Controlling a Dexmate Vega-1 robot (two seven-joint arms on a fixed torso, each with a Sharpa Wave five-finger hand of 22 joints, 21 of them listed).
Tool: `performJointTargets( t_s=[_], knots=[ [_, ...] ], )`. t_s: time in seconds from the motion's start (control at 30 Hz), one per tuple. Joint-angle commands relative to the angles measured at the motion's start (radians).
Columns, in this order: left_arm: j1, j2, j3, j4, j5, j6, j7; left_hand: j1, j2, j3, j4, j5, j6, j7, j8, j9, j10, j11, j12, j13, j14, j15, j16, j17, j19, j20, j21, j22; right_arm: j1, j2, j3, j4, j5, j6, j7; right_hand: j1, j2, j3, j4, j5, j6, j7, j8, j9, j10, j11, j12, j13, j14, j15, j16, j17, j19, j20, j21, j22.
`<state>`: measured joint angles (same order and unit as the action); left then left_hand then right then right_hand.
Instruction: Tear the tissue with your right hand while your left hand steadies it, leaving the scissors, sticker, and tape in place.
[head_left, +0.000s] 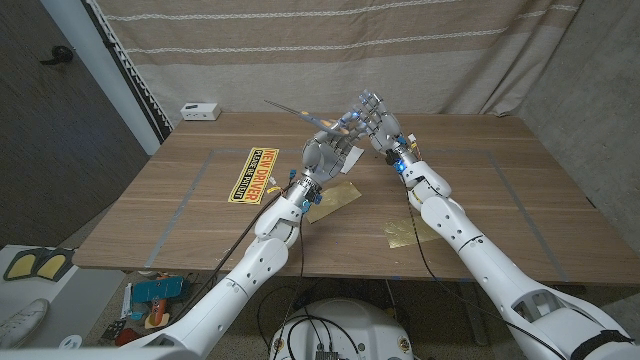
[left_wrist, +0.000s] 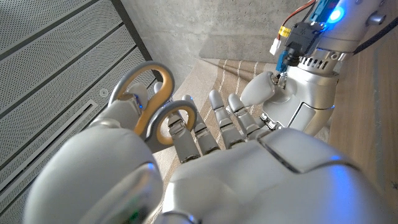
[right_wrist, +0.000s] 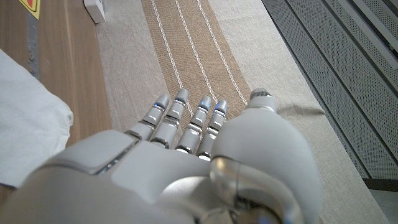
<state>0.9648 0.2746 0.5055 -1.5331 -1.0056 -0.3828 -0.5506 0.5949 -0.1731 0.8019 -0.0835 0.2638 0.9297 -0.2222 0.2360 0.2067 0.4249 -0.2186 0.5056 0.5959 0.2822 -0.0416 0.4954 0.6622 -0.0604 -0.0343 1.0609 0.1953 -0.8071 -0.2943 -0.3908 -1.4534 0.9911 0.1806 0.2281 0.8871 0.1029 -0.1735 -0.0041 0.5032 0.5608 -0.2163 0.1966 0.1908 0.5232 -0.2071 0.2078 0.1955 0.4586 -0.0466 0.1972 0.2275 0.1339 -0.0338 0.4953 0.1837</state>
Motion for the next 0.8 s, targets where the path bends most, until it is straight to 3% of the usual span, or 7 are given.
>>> performJointTargets(
  t_s=[0.03, 0.5, 0.6, 0.63, 0.8],
  knots=[
    [0.003, 0.003, 0.009, -0.014, 0.009, 0.016, 0.009, -0.012, -0.005, -0.007, -0.002, 0.012, 0.013, 0.000, -0.003, 0.000, 0.012, 0.003, -0.008, 0.003, 0.010, -0.173, -0.003, 0.000, 0.001, -0.062, -0.003, 0.000, -0.008, 0.002, 0.002, -0.002, 0.001, 0.006, -0.001, -0.002, 0.006, -0.001, -0.006, 0.005, 0.004, 0.001, 0.000, 0.000, -0.003, -0.003, 0.006, -0.001, -0.005, -0.109, 0.000, 0.001, 0.001, 0.000, -0.002, 0.002],
    [0.020, 0.007, 0.013, -0.039, 0.016, 0.016, 0.033, -0.081, -0.015, -0.052, 0.008, 0.039, 0.037, 0.001, -0.010, -0.008, 0.030, 0.003, -0.018, 0.007, 0.024, -0.172, -0.008, -0.002, 0.011, -0.066, -0.019, 0.001, -0.023, -0.002, 0.006, -0.011, 0.006, 0.008, -0.001, -0.002, 0.008, -0.002, -0.008, 0.007, 0.004, 0.002, 0.000, 0.000, -0.002, -0.003, 0.007, -0.001, -0.007, -0.108, 0.001, -0.003, 0.002, 0.001, -0.006, 0.002],
    [0.022, 0.008, 0.014, -0.045, 0.019, 0.015, 0.040, -0.105, -0.017, -0.068, 0.012, 0.047, 0.043, 0.002, -0.012, -0.009, 0.037, 0.003, -0.020, 0.009, 0.028, -0.172, -0.009, -0.002, 0.015, -0.067, -0.023, 0.001, -0.026, -0.004, 0.006, -0.014, 0.007, 0.009, 0.000, -0.002, 0.008, -0.002, -0.008, 0.007, 0.003, 0.002, 0.000, 0.000, -0.002, -0.003, 0.007, -0.001, -0.007, -0.107, 0.002, -0.004, 0.002, 0.001, -0.007, 0.002],
    [0.022, 0.009, 0.015, -0.046, 0.020, 0.016, 0.040, -0.136, -0.015, -0.092, 0.012, 0.066, 0.071, -0.004, -0.009, -0.010, 0.047, 0.003, -0.025, 0.012, 0.029, -0.177, -0.015, -0.004, 0.018, -0.068, -0.034, 0.001, -0.027, -0.005, 0.006, -0.015, 0.006, 0.010, 0.000, -0.002, 0.008, -0.002, -0.008, 0.007, 0.003, 0.002, 0.000, 0.000, -0.002, -0.003, 0.007, -0.001, -0.007, -0.107, 0.002, -0.005, 0.002, 0.001, -0.007, 0.002],
    [0.031, 0.007, 0.016, -0.055, 0.027, 0.005, 0.053, -0.140, -0.010, -0.102, 0.001, 0.084, 0.104, 0.001, -0.001, -0.010, 0.052, 0.003, -0.031, 0.015, 0.035, -0.175, -0.017, -0.004, 0.021, -0.068, -0.039, 0.007, -0.032, -0.008, 0.007, -0.024, 0.007, 0.009, -0.002, -0.002, 0.009, -0.002, -0.009, 0.007, 0.003, 0.002, 0.000, 0.000, -0.003, -0.003, 0.007, -0.001, -0.008, -0.108, 0.002, -0.006, 0.003, 0.002, -0.008, 0.002]
  ],
)
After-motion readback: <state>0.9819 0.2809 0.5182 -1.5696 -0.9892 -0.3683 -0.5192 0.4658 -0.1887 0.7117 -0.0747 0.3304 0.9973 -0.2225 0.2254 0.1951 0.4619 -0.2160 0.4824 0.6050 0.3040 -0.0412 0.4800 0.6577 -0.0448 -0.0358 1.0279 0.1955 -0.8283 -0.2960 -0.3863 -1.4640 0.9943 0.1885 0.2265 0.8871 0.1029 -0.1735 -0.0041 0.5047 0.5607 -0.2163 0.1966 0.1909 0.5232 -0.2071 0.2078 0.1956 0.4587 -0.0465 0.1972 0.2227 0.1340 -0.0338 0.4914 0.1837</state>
